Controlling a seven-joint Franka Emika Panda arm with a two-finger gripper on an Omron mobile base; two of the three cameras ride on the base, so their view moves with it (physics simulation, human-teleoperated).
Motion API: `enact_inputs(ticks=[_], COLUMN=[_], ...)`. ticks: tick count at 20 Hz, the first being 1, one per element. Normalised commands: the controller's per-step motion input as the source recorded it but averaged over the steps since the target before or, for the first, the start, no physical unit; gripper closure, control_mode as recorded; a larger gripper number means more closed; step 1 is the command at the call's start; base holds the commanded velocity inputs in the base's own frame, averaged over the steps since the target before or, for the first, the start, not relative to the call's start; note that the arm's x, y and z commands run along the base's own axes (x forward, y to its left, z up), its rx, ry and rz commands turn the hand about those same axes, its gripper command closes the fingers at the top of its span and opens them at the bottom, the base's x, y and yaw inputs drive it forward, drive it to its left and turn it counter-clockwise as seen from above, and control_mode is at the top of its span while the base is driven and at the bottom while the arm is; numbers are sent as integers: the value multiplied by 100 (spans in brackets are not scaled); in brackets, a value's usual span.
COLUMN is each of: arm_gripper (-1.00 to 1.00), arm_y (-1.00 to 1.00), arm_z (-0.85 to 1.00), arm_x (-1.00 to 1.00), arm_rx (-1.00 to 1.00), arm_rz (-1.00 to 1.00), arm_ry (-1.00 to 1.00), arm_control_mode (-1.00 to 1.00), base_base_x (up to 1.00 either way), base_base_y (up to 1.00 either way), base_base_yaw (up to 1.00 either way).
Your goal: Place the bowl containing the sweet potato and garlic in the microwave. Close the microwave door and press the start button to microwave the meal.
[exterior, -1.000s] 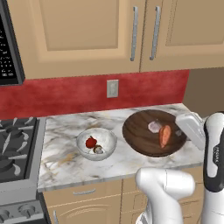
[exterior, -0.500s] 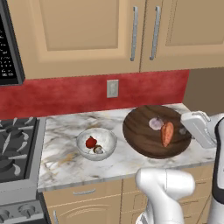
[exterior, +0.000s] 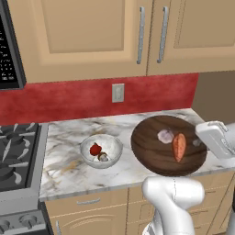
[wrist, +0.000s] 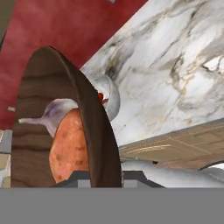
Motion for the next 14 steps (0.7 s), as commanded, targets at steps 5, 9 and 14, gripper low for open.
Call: enact_inputs(ticks=[5, 9, 14], arm_gripper=[100, 100, 100], arm_y=[20, 17, -13], arm_z=[-7, 0, 0], arm_x=[-49, 39, 57], arm_rx=[-3, 1, 8], arm_rz=[26, 2, 0], arm_ry=[-6, 0, 0], arm_control_mode=[-100, -100, -100], base_base_x=[0, 0, 0], base_base_y=[0, 0, 0], base_base_yaw=[0, 0, 0])
